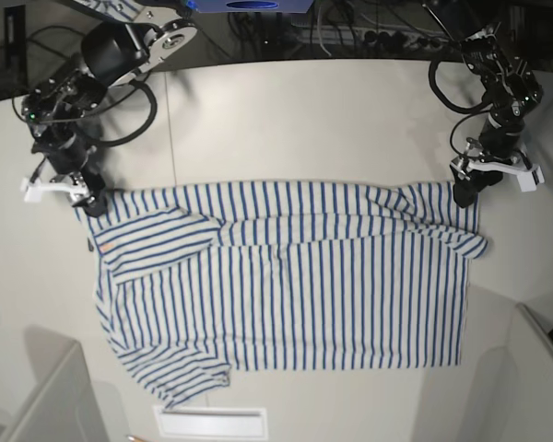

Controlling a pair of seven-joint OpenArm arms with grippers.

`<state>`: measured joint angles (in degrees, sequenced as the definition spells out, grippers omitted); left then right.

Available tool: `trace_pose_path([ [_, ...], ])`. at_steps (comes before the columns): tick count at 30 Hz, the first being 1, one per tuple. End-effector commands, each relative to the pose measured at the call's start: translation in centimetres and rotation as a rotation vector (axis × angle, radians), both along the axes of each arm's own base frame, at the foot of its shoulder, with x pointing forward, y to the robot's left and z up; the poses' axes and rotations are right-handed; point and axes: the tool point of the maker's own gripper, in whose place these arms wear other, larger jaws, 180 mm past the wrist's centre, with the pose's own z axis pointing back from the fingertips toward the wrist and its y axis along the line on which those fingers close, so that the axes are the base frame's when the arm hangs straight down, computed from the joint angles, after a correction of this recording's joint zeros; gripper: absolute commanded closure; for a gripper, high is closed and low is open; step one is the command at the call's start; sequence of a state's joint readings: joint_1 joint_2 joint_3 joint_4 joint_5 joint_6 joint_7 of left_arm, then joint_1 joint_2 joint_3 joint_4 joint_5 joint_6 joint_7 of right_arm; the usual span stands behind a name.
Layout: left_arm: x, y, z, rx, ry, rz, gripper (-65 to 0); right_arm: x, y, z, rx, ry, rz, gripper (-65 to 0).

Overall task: Fold the T-shirt properly
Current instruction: 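Grasp the folded edge again and drag it back toward the robot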

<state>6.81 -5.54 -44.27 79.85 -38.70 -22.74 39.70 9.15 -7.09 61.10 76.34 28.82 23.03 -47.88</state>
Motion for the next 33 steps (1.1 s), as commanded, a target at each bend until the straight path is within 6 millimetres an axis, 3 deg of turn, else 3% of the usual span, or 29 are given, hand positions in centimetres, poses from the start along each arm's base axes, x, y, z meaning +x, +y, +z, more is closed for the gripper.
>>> trace_pose_path([
  [1, 0.7, 0.3, 0.8, 0.012, -0.016, -0.008, -53.0, 0.6, -1.0, 0.7, -0.015, -0.013, -0.001, -35.0],
  [4, 0.8, 0.2, 0.2, -0.006, -0.008, -0.003, -52.8, 1.0, -0.8, 0.3, 0.004, -0.011, 0.004, -35.0],
  [6, 0.6, 0.2, -0.5, -0.018, 0.008, 0.001, -48.1, 1.1, -1.3, 0.4, -0.004, -0.01, 0.003, -35.0],
  [12, 0.9, 0.1, -0.9, -0.037, 0.013, 0.005, -15.5, 1.1, -1.6, 0.5, -0.01, -0.01, 0.003, -33.9],
  [15, 1.2, -0.5, -1.0, -0.032, 0.02, -0.023, -1.0, 1.1, -1.6, 0.5, -0.012, -0.01, 0.005, -18.3],
  [17, 1.7, -0.8, -0.7, -0.004, 0.026, -0.067, 0.0, 1.2, -1.6, 0.7, -0.015, -0.014, 0.007, -0.3],
  [25, 2.1, -0.1, 0.8, 0.067, 0.023, -0.12, 0.0, 1.2, -2.6, 1.1, -0.034, -0.011, 0.003, 0.0],
  [28, 2.3, 0.5, 3.0, 0.135, -0.01, -0.141, 0.0, 1.0, -2.8, 1.2, -0.041, -0.007, 0.004, 0.0],
  [33, 2.5, 0.5, 5.7, 0.2, -0.016, -0.177, 0.0, 1.6, -4.0, 3.4, -0.063, -0.003, 0.003, 0.0],
])
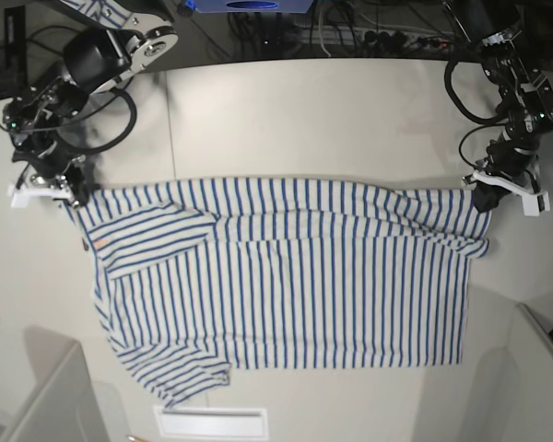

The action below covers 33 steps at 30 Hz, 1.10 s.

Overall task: Fold the T-shirt properly
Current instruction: 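Grasp the folded edge again and drag it back toward the robot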

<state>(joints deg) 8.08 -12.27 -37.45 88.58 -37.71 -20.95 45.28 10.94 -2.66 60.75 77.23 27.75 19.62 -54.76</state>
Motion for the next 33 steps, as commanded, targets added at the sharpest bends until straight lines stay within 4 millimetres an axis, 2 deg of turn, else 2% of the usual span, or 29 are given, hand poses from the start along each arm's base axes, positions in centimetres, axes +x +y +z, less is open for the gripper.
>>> trace_pose_path([
  [1, 1.3, 0.7, 2.3, 0.027, -0.053, 0.002, 0.0, 2.0, -1.6, 2.8, -0.042, -0.081, -0.024, 0.0],
  [4, 2.6, 0.4, 4.4, 0.035, -0.072, -0.004, 0.0, 3.5, -1.8, 5.0, -0.044, -0.115, -0.026, 0.0],
  [6, 3.1, -0.1, 6.2, 0.062, -0.099, -0.027, 0.0, 3.8, -2.0, 6.6, -0.062, -0.126, -0.012, 0.0],
  [9, 2.8, -0.6, 7.8, 0.099, -0.114, -0.045, 0.0, 3.0, -2.3, 8.9, -0.103, -0.125, -0.003, 0.0],
  [10, 2.1, -0.6, 7.5, 0.107, -0.099, -0.047, 0.0, 2.3, -2.5, 9.0, -0.114, -0.113, -0.002, 0.0],
  [15, -1.4, 0.2, 4.9, 0.11, -0.01, -0.025, 0.0, -0.8, -2.6, 6.3, -0.125, -0.03, -0.003, 0.0],
  [21, -2.0, 0.3, 4.1, 0.103, 0.018, -0.022, 0.0, -1.1, -2.2, 4.4, -0.087, -0.001, 0.0, 0.0],
  [23, -2.5, 0.6, 3.4, 0.099, 0.041, -0.015, 0.0, -2.1, -1.9, 3.4, -0.077, 0.027, 0.002, 0.0],
  [26, -4.5, 1.0, 1.8, 0.094, 0.1, -0.007, 0.0, -3.6, -1.6, 2.3, -0.071, 0.064, 0.006, 0.0],
  [29, -6.8, 2.1, 0.9, 0.1, 0.148, 0.024, 0.0, -6.1, -1.7, 1.2, -0.083, 0.115, 0.0, 0.0],
  [33, -8.2, 2.9, 1.1, 0.132, 0.152, 0.002, 0.0, -7.9, -0.5, 0.7, -0.054, 0.112, -0.003, 0.0],
])
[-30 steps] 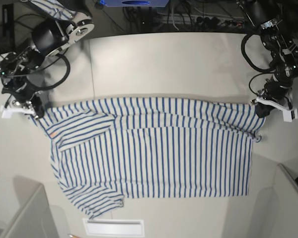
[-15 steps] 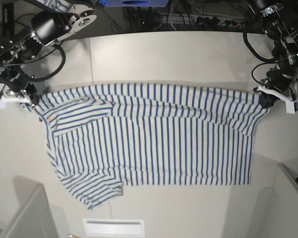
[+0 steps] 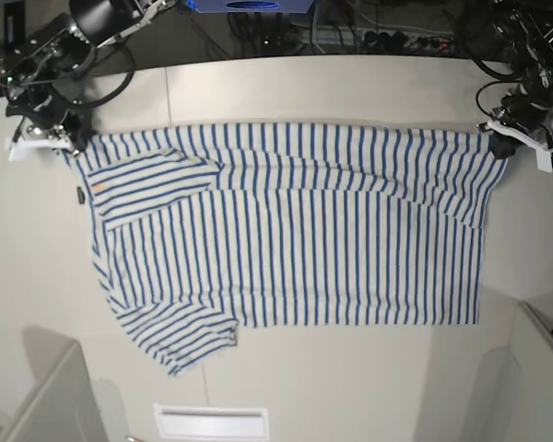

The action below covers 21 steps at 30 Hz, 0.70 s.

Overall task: Fold the T-shirt properly
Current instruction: 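Grasp the folded edge again and drag it back toward the robot, then release the shirt and raise both grippers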

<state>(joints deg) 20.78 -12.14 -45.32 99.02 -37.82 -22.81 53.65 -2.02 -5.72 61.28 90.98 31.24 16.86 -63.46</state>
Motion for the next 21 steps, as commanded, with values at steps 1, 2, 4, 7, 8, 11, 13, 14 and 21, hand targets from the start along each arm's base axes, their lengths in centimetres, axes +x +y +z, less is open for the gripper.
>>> trace_pose_path([
  [1, 0.6, 0.7, 1.4, 0.032, -0.036, -0.008, 0.0, 1.3, -0.8, 1.8, -0.026, -0.074, -0.006, 0.0],
  [2, 0.7, 0.7, 1.4, 0.032, -0.035, -0.007, 0.0, 1.3, -0.7, 1.9, -0.019, -0.081, -0.008, 0.0],
  [4, 0.7, 0.7, 1.4, 0.031, -0.034, -0.005, 0.0, 1.2, -0.7, 1.8, -0.012, -0.08, -0.009, 0.0],
  [7, 0.1, 0.8, 1.3, 0.049, -0.015, -0.008, 0.0, 0.7, -0.6, 1.7, -0.011, -0.07, -0.009, 0.0],
  [8, -0.4, 0.9, 1.0, 0.068, 0.004, -0.013, 0.0, 0.4, -0.5, 1.6, -0.012, -0.063, -0.006, 0.0],
  [11, -1.1, 1.2, 0.9, 0.118, 0.04, -0.023, 0.0, -0.7, -0.7, 1.6, -0.027, -0.044, -0.006, 0.0],
  [13, -1.7, 1.6, 0.6, 0.143, 0.066, -0.02, 0.0, -1.9, -0.6, 1.3, -0.033, -0.022, -0.006, 0.0],
  [14, -2.0, 1.9, 0.5, 0.157, 0.081, -0.022, 0.0, -2.3, -0.4, 1.2, -0.033, -0.018, -0.009, 0.0],
  [21, -2.3, 2.0, 0.5, 0.177, 0.099, -0.026, 0.0, -3.9, -0.1, 0.7, -0.034, 0.018, -0.007, 0.0],
])
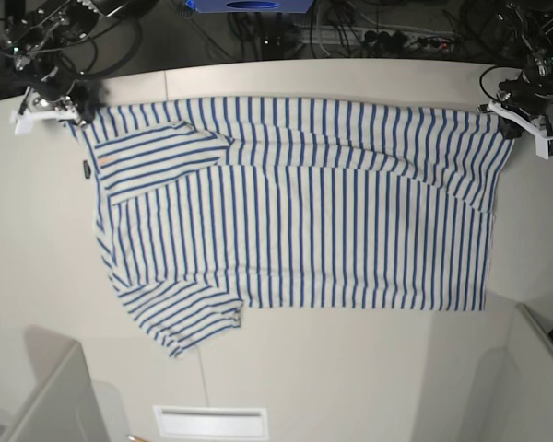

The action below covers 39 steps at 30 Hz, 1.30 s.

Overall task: Fold the T-shirt properly
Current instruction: 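Release the shirt and raise both grippers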

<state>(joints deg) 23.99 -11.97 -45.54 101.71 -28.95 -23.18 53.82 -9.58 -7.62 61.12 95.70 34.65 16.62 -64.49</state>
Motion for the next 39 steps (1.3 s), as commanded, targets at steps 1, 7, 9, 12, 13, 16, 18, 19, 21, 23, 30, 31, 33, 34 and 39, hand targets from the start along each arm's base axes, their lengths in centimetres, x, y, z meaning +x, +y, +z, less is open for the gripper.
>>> trace_pose_path([
  [1, 0.4, 0.6, 1.1, 0.03, -0.022, -0.009, 0.0, 0.3, -1.0, 1.0, -0.037, -0.031, -0.009, 0.0],
  [7, -1.7, 0.3, -0.1, 0.023, 0.04, -0.016, 0.0, -1.0, -1.0, 0.5, -0.037, 0.002, -0.007, 0.0],
  [9, -2.5, 0.5, -0.3, 0.026, 0.059, -0.011, 0.0, -1.6, -1.0, 0.3, -0.037, 0.016, -0.007, 0.0],
  [12, -2.8, 0.5, -0.3, 0.028, 0.067, -0.013, 0.0, -1.7, -1.0, 0.2, -0.037, 0.019, -0.005, 0.0],
  [13, -2.8, 0.5, -0.4, 0.027, 0.068, -0.014, 0.0, -1.9, -1.0, 0.2, -0.037, 0.022, -0.005, 0.0],
  [16, -2.9, 0.6, -0.4, 0.027, 0.07, -0.01, 0.0, -2.0, -1.0, 0.1, -0.038, 0.024, -0.007, 0.0],
  [18, -2.8, 0.5, -0.4, 0.027, 0.069, -0.014, 0.0, -2.0, -1.0, 0.1, -0.038, 0.024, -0.007, 0.0],
  [19, -2.8, 0.4, -0.4, 0.026, 0.07, -0.015, 0.0, -2.0, -1.0, 0.1, -0.038, 0.025, -0.007, 0.0],
  [21, -2.8, 0.4, -0.4, 0.026, 0.07, -0.015, 0.0, -2.4, -1.0, 0.0, -0.037, 0.036, -0.004, 0.0],
  [23, -2.8, 0.5, -0.5, 0.025, 0.071, -0.014, 0.0, -2.5, -0.9, -0.1, -0.038, 0.04, 0.001, 0.0],
  [30, -3.0, 0.8, -0.5, 0.027, 0.072, -0.004, 0.0, -2.8, -1.1, -0.1, -0.04, 0.044, -0.005, 0.0],
  [31, -3.0, 0.8, -0.5, 0.027, 0.072, -0.004, 0.0, -2.8, -1.1, -0.1, -0.04, 0.044, -0.005, 0.0],
  [33, -3.0, 0.8, -0.5, 0.027, 0.073, -0.004, -11.2, -2.8, -1.1, -0.1, -0.038, 0.045, -0.003, 0.0],
  [34, -3.4, 0.8, -0.6, 0.027, 0.083, -0.004, -17.6, -2.9, -0.9, -0.2, -0.031, 0.052, 0.002, -3.2],
  [39, -3.9, 0.6, -0.7, 0.027, 0.094, -0.006, -38.3, -3.0, -1.3, 1.1, -0.073, 0.044, 0.014, -32.9],
])
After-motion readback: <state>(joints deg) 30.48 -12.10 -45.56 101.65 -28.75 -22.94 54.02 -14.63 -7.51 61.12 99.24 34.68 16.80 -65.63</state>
